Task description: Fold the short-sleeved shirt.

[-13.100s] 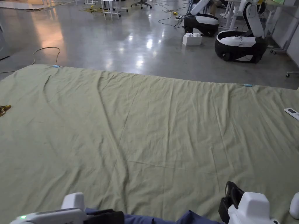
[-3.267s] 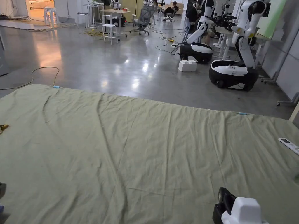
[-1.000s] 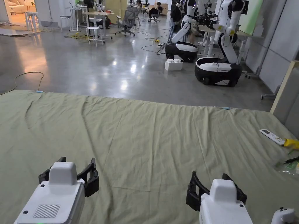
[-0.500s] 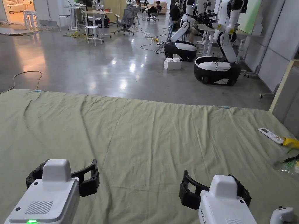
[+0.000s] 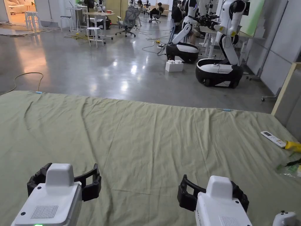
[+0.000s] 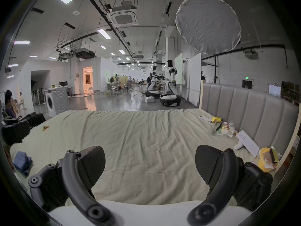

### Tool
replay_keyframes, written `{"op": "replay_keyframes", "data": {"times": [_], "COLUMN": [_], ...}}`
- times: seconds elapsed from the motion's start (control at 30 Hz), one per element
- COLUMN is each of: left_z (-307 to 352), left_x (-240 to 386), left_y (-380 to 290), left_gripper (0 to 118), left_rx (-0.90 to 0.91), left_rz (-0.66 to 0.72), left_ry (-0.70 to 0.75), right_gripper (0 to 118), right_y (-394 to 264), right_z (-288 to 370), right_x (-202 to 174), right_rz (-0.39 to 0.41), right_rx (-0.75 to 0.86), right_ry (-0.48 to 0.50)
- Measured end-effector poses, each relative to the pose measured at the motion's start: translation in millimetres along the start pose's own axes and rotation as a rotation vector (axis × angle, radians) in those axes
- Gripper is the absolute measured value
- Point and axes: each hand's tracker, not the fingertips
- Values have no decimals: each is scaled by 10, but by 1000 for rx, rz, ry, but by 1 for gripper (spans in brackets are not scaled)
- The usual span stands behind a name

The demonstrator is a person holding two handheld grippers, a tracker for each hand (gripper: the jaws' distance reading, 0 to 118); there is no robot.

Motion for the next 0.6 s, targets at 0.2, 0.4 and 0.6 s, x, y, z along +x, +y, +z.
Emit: {"op": "replay_keyframes", "data": {"times": [0.2,0.4,0.6], "left_z": [19,22,21], "left_x": [27,-5,-21], "left_y": [-2,4,3], "left_gripper": [111,112,113], "left_rx": [14,26,25], "left_rz": [-31,0,4], "left_ry": [-3,-24,-7], "right_gripper": [112,112,112], "right_y": [108,145,195], "right_z": [4,13,10], "right_x": [-33,-50,-54], "right_rz": [-60,-78,-106], "right_rx": [-31,-51,-99], "right_ry": [14,25,19]}}
